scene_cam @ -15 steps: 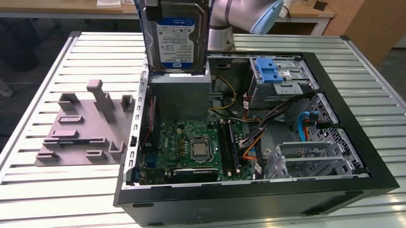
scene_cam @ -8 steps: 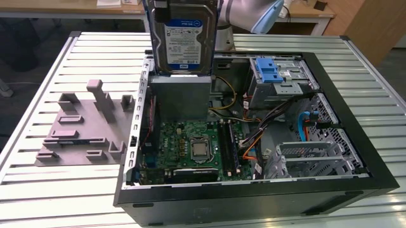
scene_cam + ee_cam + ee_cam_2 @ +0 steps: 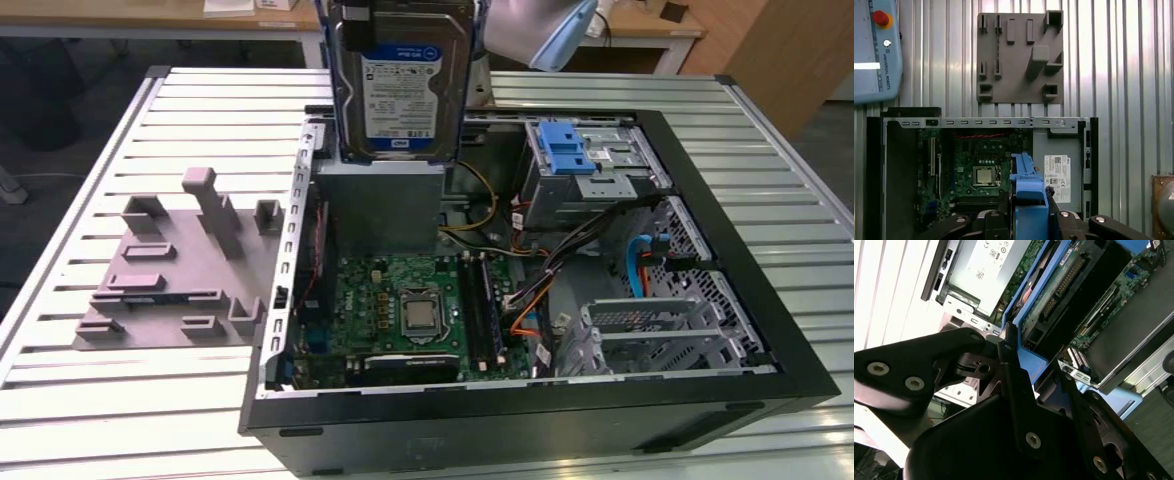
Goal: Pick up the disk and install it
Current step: 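Pick up the disk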
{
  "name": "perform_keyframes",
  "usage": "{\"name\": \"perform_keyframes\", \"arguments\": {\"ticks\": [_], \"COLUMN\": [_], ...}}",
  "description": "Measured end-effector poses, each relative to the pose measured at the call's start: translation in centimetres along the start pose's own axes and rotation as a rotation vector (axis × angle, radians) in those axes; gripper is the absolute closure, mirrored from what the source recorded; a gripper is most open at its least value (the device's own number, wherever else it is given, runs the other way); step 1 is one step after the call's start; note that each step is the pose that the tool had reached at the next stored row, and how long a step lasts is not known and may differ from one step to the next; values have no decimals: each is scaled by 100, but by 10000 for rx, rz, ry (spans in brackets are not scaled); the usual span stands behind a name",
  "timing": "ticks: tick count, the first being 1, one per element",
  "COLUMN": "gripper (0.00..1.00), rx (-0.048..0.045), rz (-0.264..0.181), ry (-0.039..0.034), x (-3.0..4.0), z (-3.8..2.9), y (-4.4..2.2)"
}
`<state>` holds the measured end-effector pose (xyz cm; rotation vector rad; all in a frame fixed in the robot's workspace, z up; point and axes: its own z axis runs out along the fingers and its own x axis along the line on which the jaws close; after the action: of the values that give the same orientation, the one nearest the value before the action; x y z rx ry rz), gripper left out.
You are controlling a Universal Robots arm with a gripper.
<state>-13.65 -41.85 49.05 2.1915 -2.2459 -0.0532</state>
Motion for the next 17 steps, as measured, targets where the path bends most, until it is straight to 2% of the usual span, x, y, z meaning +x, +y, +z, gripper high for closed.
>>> {"name": "perform_keyframes", "arguments": {"ticks": [9, 17], "gripper": [64, 64], "rx": [0, 0], "rz": [-1, 0], "ry": [-2, -2], "x": [36, 112], "z": [3, 8], "y": [-97, -171]}}
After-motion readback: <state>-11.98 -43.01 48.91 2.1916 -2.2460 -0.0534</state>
